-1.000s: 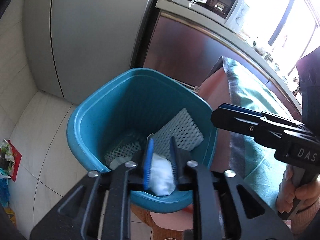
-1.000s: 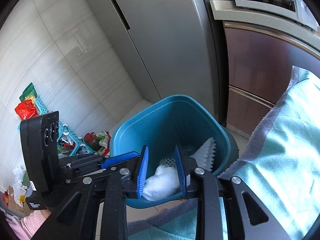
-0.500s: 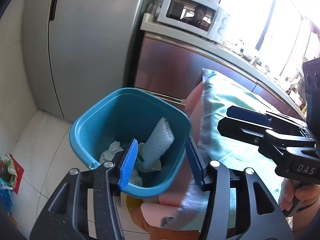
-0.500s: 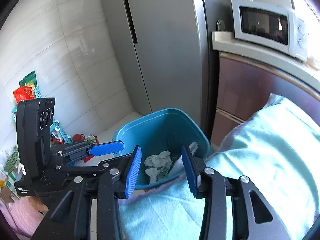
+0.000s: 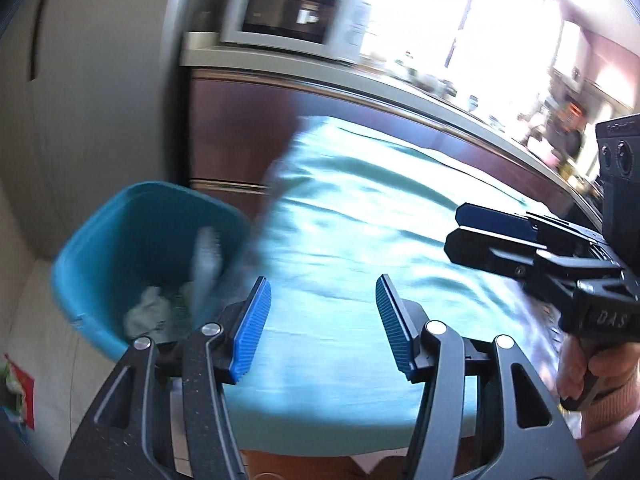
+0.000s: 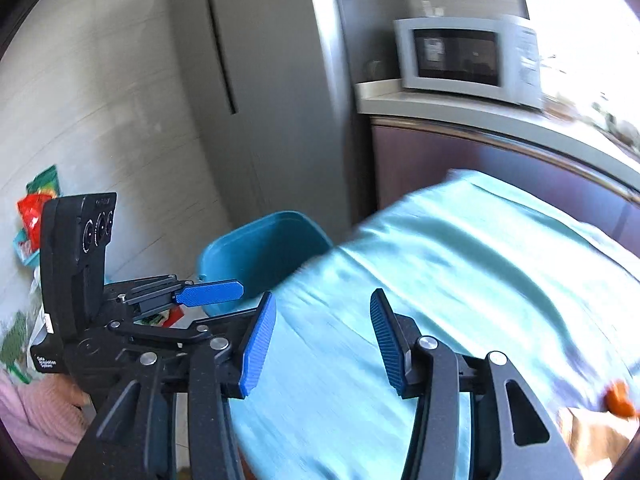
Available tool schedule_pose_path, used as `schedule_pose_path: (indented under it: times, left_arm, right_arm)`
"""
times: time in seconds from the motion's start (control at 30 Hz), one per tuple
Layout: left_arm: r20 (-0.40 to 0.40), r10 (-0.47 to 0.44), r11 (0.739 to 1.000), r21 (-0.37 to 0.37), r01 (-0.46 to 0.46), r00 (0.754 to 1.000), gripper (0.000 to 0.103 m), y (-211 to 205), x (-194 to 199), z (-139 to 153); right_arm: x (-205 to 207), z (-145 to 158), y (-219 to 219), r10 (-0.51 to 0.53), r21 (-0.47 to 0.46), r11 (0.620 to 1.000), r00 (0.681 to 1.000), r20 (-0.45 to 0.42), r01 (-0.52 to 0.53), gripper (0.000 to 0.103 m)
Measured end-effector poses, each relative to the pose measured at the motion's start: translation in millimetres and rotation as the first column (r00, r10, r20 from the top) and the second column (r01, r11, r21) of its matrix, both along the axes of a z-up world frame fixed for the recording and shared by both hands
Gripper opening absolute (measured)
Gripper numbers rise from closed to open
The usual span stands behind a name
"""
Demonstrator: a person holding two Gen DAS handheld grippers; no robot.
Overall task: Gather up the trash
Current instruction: 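Swing both tools back over the table toward the paper cup and snack bag, then grasp the dotted paper cup rim with the right gripper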
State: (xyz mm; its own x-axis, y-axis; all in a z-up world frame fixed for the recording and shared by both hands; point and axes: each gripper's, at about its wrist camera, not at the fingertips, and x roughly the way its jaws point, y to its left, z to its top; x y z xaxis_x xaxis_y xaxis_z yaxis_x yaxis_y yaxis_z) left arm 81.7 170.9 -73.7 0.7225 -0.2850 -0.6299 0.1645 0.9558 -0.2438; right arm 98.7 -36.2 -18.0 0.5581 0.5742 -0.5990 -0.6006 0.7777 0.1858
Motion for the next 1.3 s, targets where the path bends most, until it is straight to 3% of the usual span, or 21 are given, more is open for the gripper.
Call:
schedule_pose_path:
  times: [0.2,0.5,0.7,1.3]
  left_arm:
    - [0.008,-0.186,0.982,0.001,0.186,0.982,0.054,-70,5,4]
    - [0.021,-0.383,0.922,0.068,0.381,0.923,0.059,-177,3,9]
    - [0.011,-0.417,0.905,0.098,0.414,0.909,0.059,-213,2,11]
    - [-0.014,-0.448,0.879,0.173,0.444,0.894,0.059,-244,10,8]
  right_arm:
    - [-10,-5,-91,-0.216,0.002,0.976,0.976,-0.020,0.216,0.047]
    - [-23,-19,-197,-0.468,0.035,0.882,0.882,-0.049,0.470,0.047]
    - [-29,-28,-233,-0.524,0.048,0.849,0.850,-0.049,0.527,0.047]
    - [-16,-37,-288,-0.592,0.122,0.788,0.797,-0.118,0.603,0.047]
